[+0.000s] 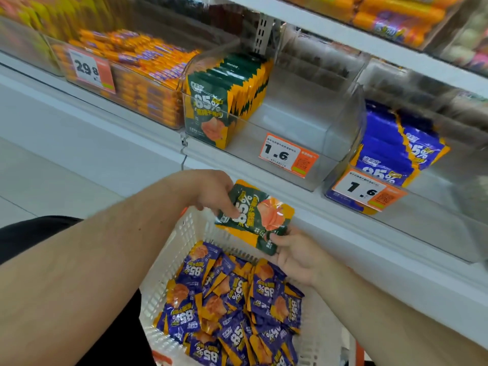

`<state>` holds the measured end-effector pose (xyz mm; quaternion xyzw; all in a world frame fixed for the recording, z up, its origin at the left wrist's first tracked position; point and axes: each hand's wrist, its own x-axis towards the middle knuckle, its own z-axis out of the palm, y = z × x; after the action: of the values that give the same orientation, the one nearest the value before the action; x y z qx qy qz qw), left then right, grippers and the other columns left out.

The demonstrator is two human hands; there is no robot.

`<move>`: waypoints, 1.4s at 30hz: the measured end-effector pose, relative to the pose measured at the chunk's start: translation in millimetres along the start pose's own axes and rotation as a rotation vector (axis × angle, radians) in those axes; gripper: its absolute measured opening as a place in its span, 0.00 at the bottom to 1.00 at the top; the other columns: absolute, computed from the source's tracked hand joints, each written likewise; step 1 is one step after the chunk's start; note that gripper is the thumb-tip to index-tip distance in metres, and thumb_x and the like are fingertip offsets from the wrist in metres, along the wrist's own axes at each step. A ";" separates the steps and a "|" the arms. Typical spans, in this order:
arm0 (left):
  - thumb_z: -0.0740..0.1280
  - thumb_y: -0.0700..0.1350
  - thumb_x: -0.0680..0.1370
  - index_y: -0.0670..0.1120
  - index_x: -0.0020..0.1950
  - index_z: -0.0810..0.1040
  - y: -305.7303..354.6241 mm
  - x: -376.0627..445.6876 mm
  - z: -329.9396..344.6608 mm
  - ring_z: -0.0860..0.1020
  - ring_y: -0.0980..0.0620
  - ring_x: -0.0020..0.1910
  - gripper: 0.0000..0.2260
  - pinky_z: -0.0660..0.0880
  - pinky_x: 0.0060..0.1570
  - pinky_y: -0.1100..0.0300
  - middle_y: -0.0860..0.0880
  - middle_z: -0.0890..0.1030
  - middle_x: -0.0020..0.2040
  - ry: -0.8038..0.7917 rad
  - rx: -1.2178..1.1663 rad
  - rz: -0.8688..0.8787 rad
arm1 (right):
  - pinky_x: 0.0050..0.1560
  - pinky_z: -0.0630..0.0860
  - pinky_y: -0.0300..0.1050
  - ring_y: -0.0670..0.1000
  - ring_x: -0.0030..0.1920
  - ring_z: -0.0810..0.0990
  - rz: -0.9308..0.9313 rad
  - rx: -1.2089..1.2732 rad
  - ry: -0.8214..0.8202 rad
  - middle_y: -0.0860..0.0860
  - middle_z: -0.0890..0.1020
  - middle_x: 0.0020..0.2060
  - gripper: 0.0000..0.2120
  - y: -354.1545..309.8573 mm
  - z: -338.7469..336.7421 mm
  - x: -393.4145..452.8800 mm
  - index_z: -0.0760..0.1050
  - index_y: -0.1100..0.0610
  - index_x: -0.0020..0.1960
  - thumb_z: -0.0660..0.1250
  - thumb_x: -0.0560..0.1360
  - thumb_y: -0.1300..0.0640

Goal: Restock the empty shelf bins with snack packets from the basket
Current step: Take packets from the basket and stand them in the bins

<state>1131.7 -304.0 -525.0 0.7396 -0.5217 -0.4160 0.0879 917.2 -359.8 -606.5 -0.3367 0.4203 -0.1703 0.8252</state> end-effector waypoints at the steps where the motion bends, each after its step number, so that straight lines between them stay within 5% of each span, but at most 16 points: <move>1: 0.75 0.45 0.73 0.43 0.45 0.76 -0.5 1.3 1.1 0.73 0.50 0.34 0.10 0.71 0.38 0.56 0.46 0.78 0.40 0.075 -0.083 0.045 | 0.52 0.82 0.50 0.56 0.51 0.83 -0.013 -0.002 0.013 0.59 0.84 0.54 0.12 -2.5 6.5 -6.8 0.75 0.61 0.58 0.58 0.79 0.71; 3: 0.75 0.39 0.72 0.40 0.46 0.77 1.0 0.3 1.5 0.78 0.43 0.40 0.09 0.75 0.41 0.53 0.44 0.80 0.42 0.198 -0.221 0.125 | 0.54 0.80 0.51 0.55 0.50 0.83 -0.101 -0.261 0.128 0.56 0.85 0.52 0.09 -10.4 12.6 -17.9 0.77 0.58 0.56 0.64 0.79 0.66; 5: 0.75 0.38 0.72 0.44 0.47 0.79 4.3 -3.7 -1.0 0.81 0.44 0.44 0.07 0.78 0.48 0.52 0.46 0.83 0.46 0.283 -0.256 0.198 | 0.51 0.80 0.51 0.51 0.46 0.82 -0.344 -0.727 0.461 0.48 0.85 0.45 0.05 -28.0 13.7 -27.8 0.78 0.53 0.50 0.71 0.75 0.56; 7: 0.74 0.39 0.73 0.50 0.45 0.78 8.0 -8.5 -7.3 0.81 0.50 0.43 0.08 0.78 0.45 0.57 0.51 0.83 0.43 0.364 -0.180 0.260 | 0.46 0.75 0.37 0.47 0.44 0.79 -0.662 -0.948 0.702 0.42 0.80 0.40 0.07 -50.5 17.1 -40.5 0.77 0.49 0.43 0.75 0.72 0.52; 9: 0.73 0.40 0.74 0.53 0.44 0.78 13.5 -15.1 -13.9 0.80 0.55 0.41 0.08 0.76 0.39 0.62 0.56 0.81 0.40 0.426 -0.098 0.311 | 0.41 0.66 0.26 0.42 0.43 0.77 -0.810 -1.056 0.641 0.40 0.79 0.39 0.09 -69.1 28.4 -50.7 0.75 0.47 0.43 0.76 0.71 0.51; 12: 0.72 0.41 0.75 0.54 0.45 0.79 25.4 -24.3 -18.9 0.78 0.58 0.40 0.08 0.75 0.40 0.62 0.59 0.79 0.40 0.481 -0.069 0.383 | 0.42 0.70 0.31 0.38 0.44 0.77 -0.676 -1.186 0.412 0.41 0.82 0.41 0.10 -82.6 51.3 -51.2 0.78 0.46 0.48 0.76 0.70 0.49; 16: 0.72 0.41 0.75 0.53 0.47 0.80 40.5 -29.9 -29.9 0.78 0.56 0.41 0.06 0.74 0.41 0.62 0.59 0.79 0.40 0.563 -0.135 0.451 | 0.51 0.81 0.55 0.52 0.45 0.85 -0.624 -1.113 0.242 0.48 0.86 0.41 0.08 -95.1 72.6 -39.8 0.82 0.48 0.40 0.74 0.73 0.60; 19: 0.71 0.48 0.76 0.53 0.59 0.80 45.8 -29.0 -52.3 0.79 0.57 0.46 0.11 0.76 0.48 0.61 0.56 0.81 0.47 0.776 -0.261 0.438 | 0.38 0.80 0.43 0.48 0.33 0.83 -0.633 -0.814 0.192 0.51 0.85 0.35 0.08 -124.0 87.0 -37.2 0.81 0.54 0.40 0.71 0.74 0.65; 21: 0.70 0.51 0.76 0.51 0.66 0.76 44.6 -25.3 -71.8 0.78 0.56 0.55 0.18 0.74 0.57 0.59 0.55 0.80 0.56 0.955 -0.337 0.419 | 0.23 0.67 0.34 0.44 0.20 0.71 -0.628 -0.653 0.263 0.48 0.77 0.23 0.10 -151.4 94.9 -32.5 0.75 0.56 0.37 0.71 0.75 0.65; 25: 0.70 0.55 0.74 0.48 0.71 0.70 31.6 -4.4 -101.9 0.69 0.48 0.68 0.28 0.68 0.66 0.50 0.48 0.73 0.68 1.216 -0.172 0.288 | 0.26 0.57 0.40 0.48 0.20 0.62 -0.647 -0.484 0.422 0.53 0.70 0.27 0.16 -202.2 96.9 2.0 0.66 0.55 0.38 0.73 0.75 0.60; 29: 0.70 0.62 0.70 0.49 0.75 0.61 25.5 21.6 -97.6 0.56 0.42 0.75 0.38 0.58 0.72 0.44 0.44 0.58 0.77 1.153 -0.043 0.084 | 0.27 0.62 0.42 0.50 0.26 0.67 -0.737 -0.551 0.615 0.54 0.71 0.28 0.18 -239.3 88.1 63.1 0.65 0.55 0.34 0.73 0.74 0.59; 35: 0.74 0.64 0.64 0.51 0.75 0.55 23.3 48.9 -94.4 0.47 0.38 0.77 0.47 0.52 0.71 0.41 0.41 0.46 0.78 1.162 -0.033 -0.058 | 0.44 0.73 0.50 0.55 0.42 0.74 -0.579 -0.736 0.793 0.57 0.76 0.40 0.17 -274.2 54.1 170.7 0.67 0.56 0.36 0.70 0.76 0.50; 38: 0.75 0.62 0.63 0.51 0.76 0.54 21.4 55.6 -98.2 0.49 0.39 0.76 0.49 0.52 0.70 0.41 0.40 0.48 0.78 1.151 -0.030 -0.116 | 0.42 0.74 0.47 0.55 0.42 0.74 -0.522 -0.789 0.714 0.57 0.75 0.45 0.11 -286.1 51.2 206.5 0.71 0.58 0.41 0.65 0.79 0.53; 42: 0.76 0.60 0.62 0.51 0.74 0.56 21.9 63.7 -96.8 0.52 0.39 0.75 0.47 0.53 0.69 0.42 0.40 0.51 0.77 1.181 -0.023 -0.125 | 0.42 0.82 0.43 0.52 0.45 0.83 -0.485 -0.404 0.397 0.56 0.79 0.51 0.06 -291.9 54.2 226.2 0.69 0.57 0.45 0.62 0.80 0.63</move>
<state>1191.8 -397.0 -484.2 0.8742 -0.3355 0.0562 0.3466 1094.8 -673.8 -510.6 -0.5428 0.5053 -0.3365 0.5804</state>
